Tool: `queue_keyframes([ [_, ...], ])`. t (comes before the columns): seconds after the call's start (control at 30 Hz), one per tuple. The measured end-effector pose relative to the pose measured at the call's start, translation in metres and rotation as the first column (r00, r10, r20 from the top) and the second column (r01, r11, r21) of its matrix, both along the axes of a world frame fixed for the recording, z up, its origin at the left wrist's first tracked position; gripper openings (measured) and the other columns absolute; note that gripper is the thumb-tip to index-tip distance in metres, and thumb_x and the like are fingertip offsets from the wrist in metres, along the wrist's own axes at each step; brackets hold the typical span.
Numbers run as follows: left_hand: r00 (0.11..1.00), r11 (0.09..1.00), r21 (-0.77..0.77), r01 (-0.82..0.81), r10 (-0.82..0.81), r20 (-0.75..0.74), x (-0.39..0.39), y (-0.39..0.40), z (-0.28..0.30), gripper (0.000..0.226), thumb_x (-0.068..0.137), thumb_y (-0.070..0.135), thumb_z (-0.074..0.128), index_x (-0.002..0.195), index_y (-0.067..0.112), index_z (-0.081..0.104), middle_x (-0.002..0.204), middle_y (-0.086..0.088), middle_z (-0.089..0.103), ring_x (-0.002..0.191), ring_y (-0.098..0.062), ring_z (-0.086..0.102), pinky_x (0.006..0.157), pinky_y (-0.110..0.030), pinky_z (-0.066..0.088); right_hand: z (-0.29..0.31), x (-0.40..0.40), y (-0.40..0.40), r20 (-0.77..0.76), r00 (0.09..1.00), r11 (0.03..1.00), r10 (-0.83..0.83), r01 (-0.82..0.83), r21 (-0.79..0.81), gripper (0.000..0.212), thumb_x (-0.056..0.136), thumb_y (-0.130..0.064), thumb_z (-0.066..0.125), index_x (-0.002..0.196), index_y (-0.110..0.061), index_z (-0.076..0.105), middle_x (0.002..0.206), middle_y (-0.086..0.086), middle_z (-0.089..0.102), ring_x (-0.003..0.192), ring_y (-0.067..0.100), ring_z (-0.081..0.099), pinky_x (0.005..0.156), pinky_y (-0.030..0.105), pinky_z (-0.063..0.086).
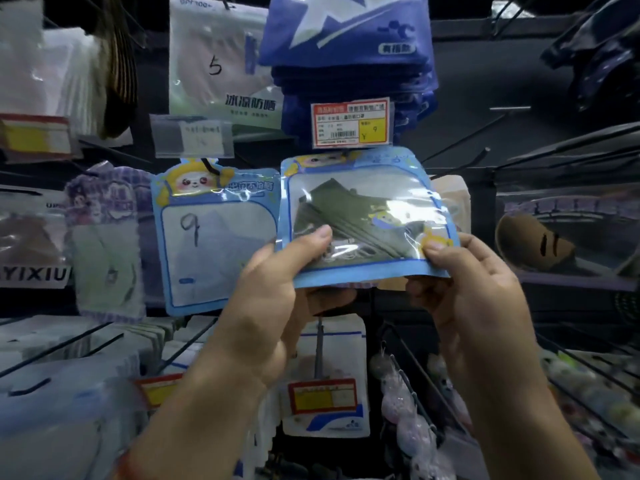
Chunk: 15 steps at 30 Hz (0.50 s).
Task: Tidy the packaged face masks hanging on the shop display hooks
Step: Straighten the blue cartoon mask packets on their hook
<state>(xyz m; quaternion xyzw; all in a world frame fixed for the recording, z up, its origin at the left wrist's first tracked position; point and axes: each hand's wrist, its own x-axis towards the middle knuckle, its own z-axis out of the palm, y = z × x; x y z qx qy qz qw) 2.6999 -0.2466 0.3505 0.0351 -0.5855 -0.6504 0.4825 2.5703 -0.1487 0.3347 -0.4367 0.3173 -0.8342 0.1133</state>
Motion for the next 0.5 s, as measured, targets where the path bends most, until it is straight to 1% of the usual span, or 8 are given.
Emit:
queue_keyframes([
  [0.07,1.000,0.997,-0.071,-0.024,0.024,0.001,0.012,0.003,0.000,0.027,0.066,0.030,0.069,0.083,0.010,0.069,0.076,-0.009,0.070,0.066,-0.020,0.070,0.052,-0.029,0.055,-0.001,0.009,0.002,-0.011,1.000,0.999,-0.018,0.017,-0.044,0.025,0.087,-0.006,0.056,0.067,-0.019,0.062,0.061,-0.002,0.057,0.049,0.010,0.051,0.044,0.021,0.042],
  [0.17,1.000,0.989,-0.146,-0.010,0.007,-0.024,0.032,0.011,-0.001,0.012,0.066,0.028,0.069,0.067,0.018,0.076,0.073,-0.008,0.071,0.063,-0.020,0.068,0.049,-0.029,0.054,-0.005,0.021,0.001,0.002,1.000,0.999,0.008,-0.007,-0.054,0.016,0.074,-0.015,0.053,0.063,-0.020,0.063,0.062,-0.001,0.053,0.050,0.012,0.048,0.041,0.023,0.040],
  [0.23,1.000,0.986,-0.164,-0.009,0.009,-0.002,0.044,0.004,-0.004,0.008,0.069,0.026,0.073,0.072,0.022,0.079,0.082,-0.007,0.076,0.070,-0.021,0.072,0.053,-0.030,0.055,-0.010,0.024,-0.003,-0.001,1.000,1.000,0.011,-0.011,0.008,0.012,0.071,-0.018,0.053,0.070,-0.018,0.065,0.065,0.005,0.054,0.051,0.015,0.050,0.041,0.024,0.041],
  [0.27,1.000,0.986,-0.165,-0.007,0.011,0.026,0.050,-0.002,-0.008,0.009,0.069,0.026,0.079,0.077,0.024,0.080,0.089,-0.008,0.077,0.078,-0.022,0.074,0.057,-0.033,0.056,-0.013,0.025,-0.005,-0.020,1.000,0.998,0.006,-0.005,0.058,0.015,0.070,-0.020,0.054,0.074,-0.017,0.068,0.068,0.006,0.059,0.054,0.015,0.053,0.043,0.025,0.044],
  [0.33,0.994,0.988,-0.148,-0.038,0.053,0.098,0.062,-0.017,-0.019,0.023,0.066,0.034,0.080,0.088,0.031,0.079,0.099,-0.005,0.077,0.090,-0.024,0.074,0.072,-0.044,0.056,-0.016,0.028,-0.010,-0.076,0.997,0.988,0.019,-0.008,0.155,0.020,0.072,-0.023,0.057,0.084,-0.024,0.074,0.081,0.002,0.071,0.069,0.017,0.065,0.054,0.027,0.052],
  [0.4,0.977,0.991,-0.113,-0.072,0.093,0.191,0.072,-0.026,-0.035,0.028,0.064,0.040,0.084,0.090,0.032,0.078,0.098,-0.004,0.078,0.089,-0.024,0.074,0.080,-0.048,0.052,-0.015,0.033,-0.014,-0.134,0.990,0.972,0.046,-0.013,0.236,0.023,0.077,-0.027,0.063,0.097,-0.029,0.073,0.098,0.005,0.075,0.087,0.022,0.072,0.067,0.033,0.058],
  [0.43,0.969,0.993,-0.098,-0.072,0.092,0.228,0.078,-0.030,-0.044,0.028,0.065,0.039,0.088,0.089,0.031,0.078,0.094,-0.006,0.078,0.085,-0.023,0.074,0.079,-0.047,0.051,-0.014,0.037,-0.017,-0.138,0.989,0.962,0.062,-0.022,0.274,0.025,0.078,-0.029,0.067,0.102,-0.029,0.072,0.103,0.008,0.075,0.092,0.027,0.072,0.071,0.039,0.059],
  [0.5,0.938,0.986,-0.120,-0.115,0.148,0.313,0.086,-0.035,-0.058,0.034,0.063,0.045,0.091,0.088,0.027,0.078,0.088,-0.009,0.077,0.082,-0.026,0.074,0.076,-0.047,0.055,-0.010,0.042,-0.021,-0.100,0.990,0.949,0.099,-0.064,0.309,0.035,0.080,-0.026,0.075,0.114,-0.021,0.067,0.109,0.012,0.073,0.097,0.034,0.071,0.078,0.047,0.058],
])
